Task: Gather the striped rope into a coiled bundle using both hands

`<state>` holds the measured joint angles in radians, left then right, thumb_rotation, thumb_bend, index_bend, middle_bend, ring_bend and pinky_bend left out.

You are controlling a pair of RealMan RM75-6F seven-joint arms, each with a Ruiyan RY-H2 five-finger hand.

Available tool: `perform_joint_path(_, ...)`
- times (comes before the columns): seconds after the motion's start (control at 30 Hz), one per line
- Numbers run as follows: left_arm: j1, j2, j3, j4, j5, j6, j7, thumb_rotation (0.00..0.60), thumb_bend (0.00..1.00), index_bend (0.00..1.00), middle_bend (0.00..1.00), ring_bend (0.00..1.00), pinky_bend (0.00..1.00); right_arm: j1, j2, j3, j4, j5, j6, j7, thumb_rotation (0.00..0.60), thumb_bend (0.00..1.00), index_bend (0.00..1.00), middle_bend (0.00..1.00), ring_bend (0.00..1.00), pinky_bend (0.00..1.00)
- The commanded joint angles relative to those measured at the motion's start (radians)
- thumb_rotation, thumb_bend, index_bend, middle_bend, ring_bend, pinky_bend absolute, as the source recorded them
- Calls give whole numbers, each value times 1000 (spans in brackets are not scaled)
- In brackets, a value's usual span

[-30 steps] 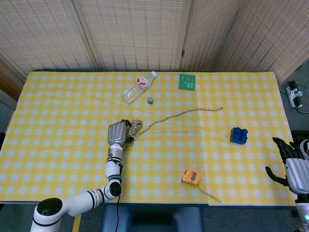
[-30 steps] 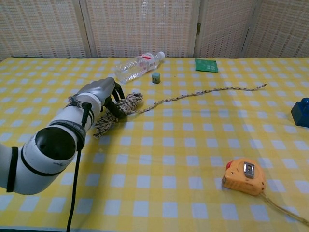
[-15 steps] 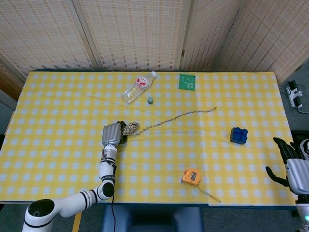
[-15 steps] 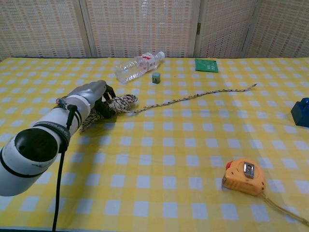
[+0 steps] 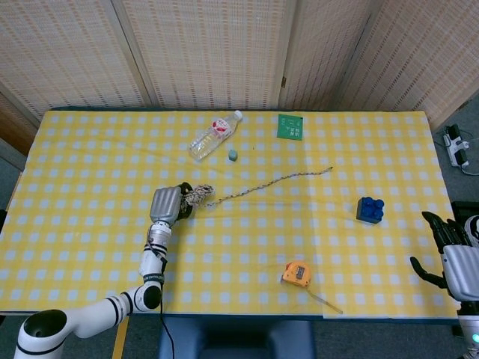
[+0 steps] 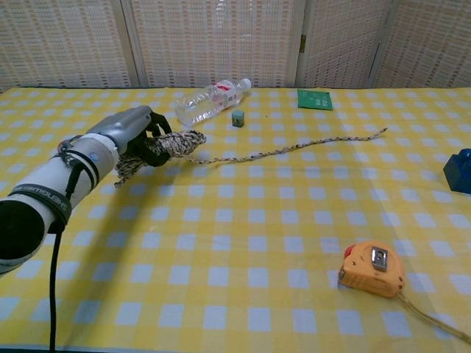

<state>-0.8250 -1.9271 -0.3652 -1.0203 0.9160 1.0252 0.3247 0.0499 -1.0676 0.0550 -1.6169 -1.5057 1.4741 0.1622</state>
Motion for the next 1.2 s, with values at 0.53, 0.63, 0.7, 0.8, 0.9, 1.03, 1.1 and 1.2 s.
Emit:
perform_joint_path(0.53,133,272,111,-380,265,98,-179,600,639,568,576,591,756,264,-12,102,-140,56,-303,-216,600,356,195,181,191,148)
perform_joint_path(0.63,141,287,121,-413,273,102,-172,600,639,568,576,590,756,346,-43,147,-132,149,-409,-252,600,355,208,181,192,148)
perform_joint_path(0.7,146,295,125,-431,276,106,-168,600,639,568,576,589,756,405,-70,175,-111,215,-475,-289,600,356,213,180,192,148)
perform_joint_path(0.8,153,307,127,-453,281,112,-166,600,639,568,576,588,756,491,-122,203,-62,309,-563,-359,600,355,217,179,193,148)
perform_joint_path(0.9,159,316,131,-466,284,116,-161,600,639,568,576,586,756,569,-171,219,-5,394,-630,-431,600,355,218,179,189,148)
perform_joint_path(1.03,166,321,134,-479,279,116,-164,600,639,568,576,586,756,660,-240,223,74,487,-684,-522,600,355,220,179,188,148)
perform_joint_path(1.1,170,322,137,-482,279,117,-165,600,639,567,576,585,756,707,-279,219,113,530,-704,-571,600,355,221,178,187,148)
perform_joint_path(1.2,174,322,139,-484,278,118,-168,600,638,566,576,584,756,761,-324,209,158,582,-723,-623,600,355,238,176,185,148)
